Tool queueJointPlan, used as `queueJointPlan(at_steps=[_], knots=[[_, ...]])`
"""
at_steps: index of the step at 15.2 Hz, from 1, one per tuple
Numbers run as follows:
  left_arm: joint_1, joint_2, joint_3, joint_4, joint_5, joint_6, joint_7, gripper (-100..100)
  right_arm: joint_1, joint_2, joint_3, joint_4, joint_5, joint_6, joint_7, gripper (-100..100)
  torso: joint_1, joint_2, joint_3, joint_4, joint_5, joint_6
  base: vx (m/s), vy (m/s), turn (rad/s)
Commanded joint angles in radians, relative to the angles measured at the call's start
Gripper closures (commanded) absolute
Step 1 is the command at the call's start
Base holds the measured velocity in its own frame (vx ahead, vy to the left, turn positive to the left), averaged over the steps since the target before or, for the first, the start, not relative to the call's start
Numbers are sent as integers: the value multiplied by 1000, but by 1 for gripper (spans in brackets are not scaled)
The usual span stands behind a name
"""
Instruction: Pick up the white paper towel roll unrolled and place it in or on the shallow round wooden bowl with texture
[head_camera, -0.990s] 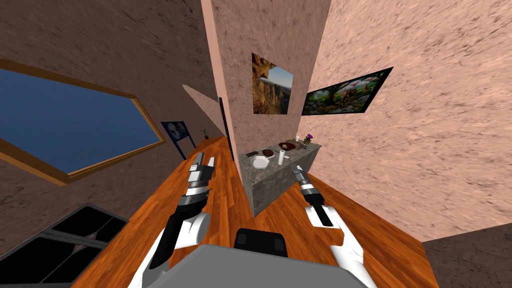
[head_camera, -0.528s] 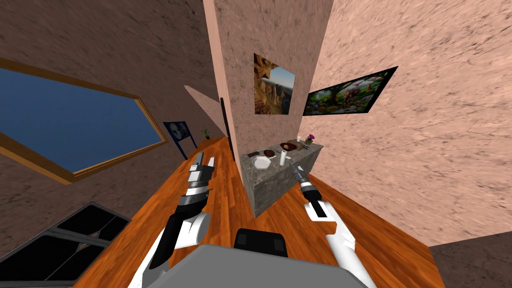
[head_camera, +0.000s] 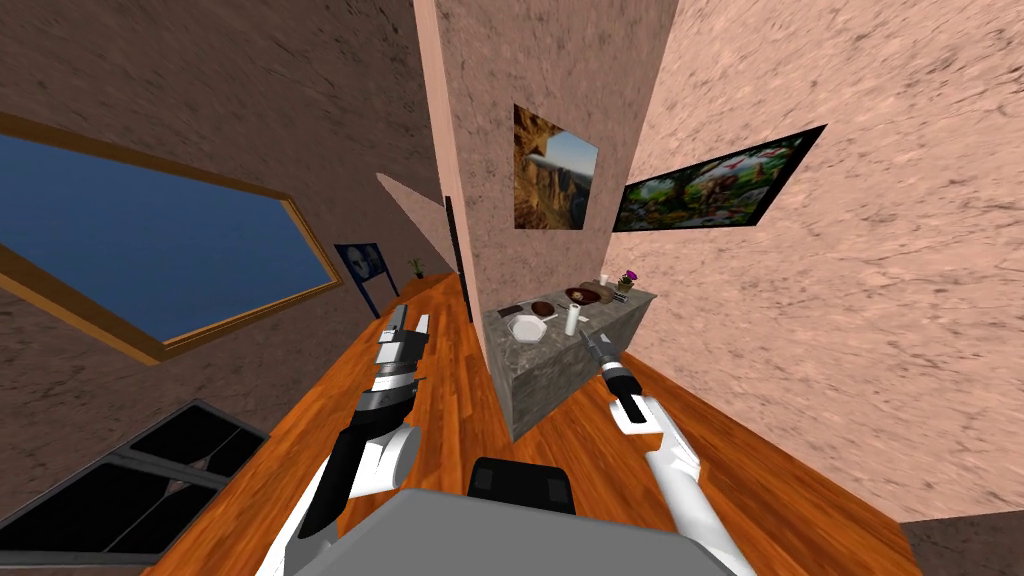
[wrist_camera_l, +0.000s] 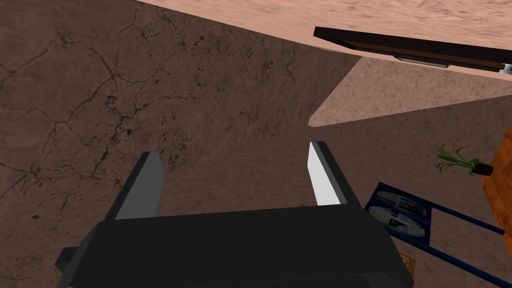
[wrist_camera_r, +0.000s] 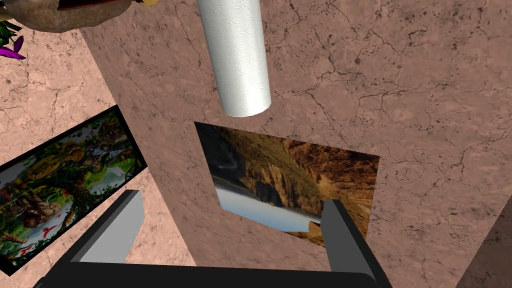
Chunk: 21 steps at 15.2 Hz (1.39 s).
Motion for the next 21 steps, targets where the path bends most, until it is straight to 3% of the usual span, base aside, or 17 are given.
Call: queueJointPlan(at_steps=[1,2,3,4,7,9,14,20,21], knots=[[0,0,0,0,0,0,0,0,-17,2,-13,28,21,3,30,-100,0,0,0,0,0,0,52,17,40],[0,0,0,0,0,0,0,0,-36,4,-30,62,44,5,60,-100,0,0,0,0,0,0,59,13,60],[0,0,0,0,0,0,0,0,-36,4,-30,62,44,5,60,-100,-1,0,0,0,0,0,66,11,49],[0,0,0,0,0,0,0,0,-55,6,-47,94,67,6,89,-100,-1,0,0,0,0,0,76,10,53],[0,0,0,0,0,0,0,0,-72,7,-63,125,87,6,117,-100,-1,-1,0,0,0,0,66,5,53],[0,0,0,0,0,0,0,0,-103,10,-94,177,125,7,168,-100,-1,0,0,0,0,0,83,12,76],[0,0,0,0,0,0,0,0,-141,12,-134,248,171,6,236,-100,-2,-1,-1,0,0,0,86,-2,59],[0,0,0,0,0,0,0,0,-179,15,-178,314,219,2,311,-100,-1,0,0,0,0,0,66,-3,65],[0,0,0,0,0,0,0,0,-172,14,-169,301,208,3,293,-100,-2,2,1,0,0,0,-1,-14,39]])
